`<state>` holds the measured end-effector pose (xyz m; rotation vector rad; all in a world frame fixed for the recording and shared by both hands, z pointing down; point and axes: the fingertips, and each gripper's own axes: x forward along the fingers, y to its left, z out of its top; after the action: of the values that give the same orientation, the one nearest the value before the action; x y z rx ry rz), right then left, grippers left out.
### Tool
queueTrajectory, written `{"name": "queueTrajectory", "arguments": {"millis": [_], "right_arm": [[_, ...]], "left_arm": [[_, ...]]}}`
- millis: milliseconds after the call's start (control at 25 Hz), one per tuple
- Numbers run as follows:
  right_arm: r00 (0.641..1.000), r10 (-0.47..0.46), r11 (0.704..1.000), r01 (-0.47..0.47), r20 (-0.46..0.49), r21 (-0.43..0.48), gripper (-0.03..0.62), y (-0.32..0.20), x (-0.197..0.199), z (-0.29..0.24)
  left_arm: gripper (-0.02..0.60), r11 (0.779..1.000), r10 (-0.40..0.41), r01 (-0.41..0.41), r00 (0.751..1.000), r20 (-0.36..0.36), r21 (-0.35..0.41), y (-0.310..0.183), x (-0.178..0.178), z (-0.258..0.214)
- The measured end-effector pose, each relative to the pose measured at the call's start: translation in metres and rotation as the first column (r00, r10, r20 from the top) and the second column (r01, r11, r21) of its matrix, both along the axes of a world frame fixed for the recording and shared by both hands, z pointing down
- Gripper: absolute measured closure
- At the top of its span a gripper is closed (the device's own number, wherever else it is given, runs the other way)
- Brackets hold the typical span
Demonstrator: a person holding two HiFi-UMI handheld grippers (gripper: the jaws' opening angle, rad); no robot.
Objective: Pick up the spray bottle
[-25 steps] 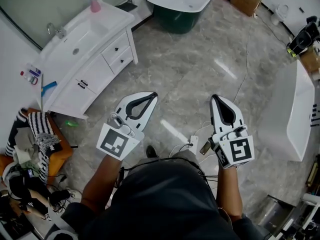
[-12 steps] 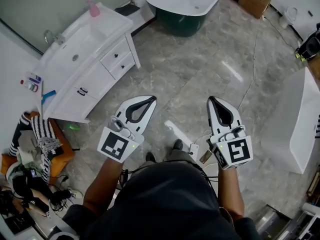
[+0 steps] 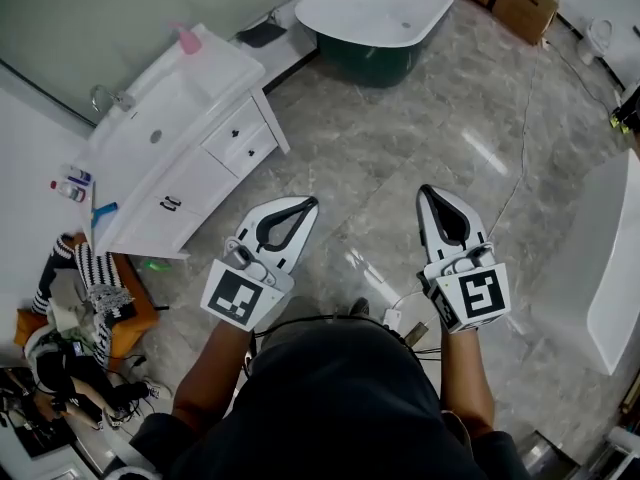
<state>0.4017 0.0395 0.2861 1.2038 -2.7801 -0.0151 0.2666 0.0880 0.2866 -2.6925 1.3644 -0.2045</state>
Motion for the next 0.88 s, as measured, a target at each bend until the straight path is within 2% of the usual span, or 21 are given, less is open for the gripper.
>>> {"name": "queueTrajectory", "arguments": {"millis": [160, 400, 680, 880], "right_arm": [[1.000, -0.004, 1.000, 0.004, 0.002, -0.004, 0.586, -0.023, -0.016, 0.006], [0.999, 0.048, 0.999, -0.048, -0.007, 0.001, 0.586, -0.061, -0.056, -0.001], [0.993, 0.108, 0.994, -0.108, -0.045, 0.005, 0.586, -0.107, -0.107, -0.004], [0.991, 0.105, 0.994, -0.107, -0.080, -0.018, 0.586, -0.128, -0.139, 0.001]], "left_arm": [[0.578, 1.000, 0.003, -0.002, 1.000, 0.007, -0.009, -0.025, -0.015, 0.004], [0.578, 0.999, 0.049, -0.049, 0.999, -0.016, -0.013, -0.074, -0.059, 0.003], [0.578, 0.995, 0.101, -0.100, 0.994, -0.050, 0.028, -0.128, -0.116, -0.008], [0.578, 0.996, 0.088, -0.087, 0.994, -0.071, 0.024, -0.158, -0.153, -0.005]]}}
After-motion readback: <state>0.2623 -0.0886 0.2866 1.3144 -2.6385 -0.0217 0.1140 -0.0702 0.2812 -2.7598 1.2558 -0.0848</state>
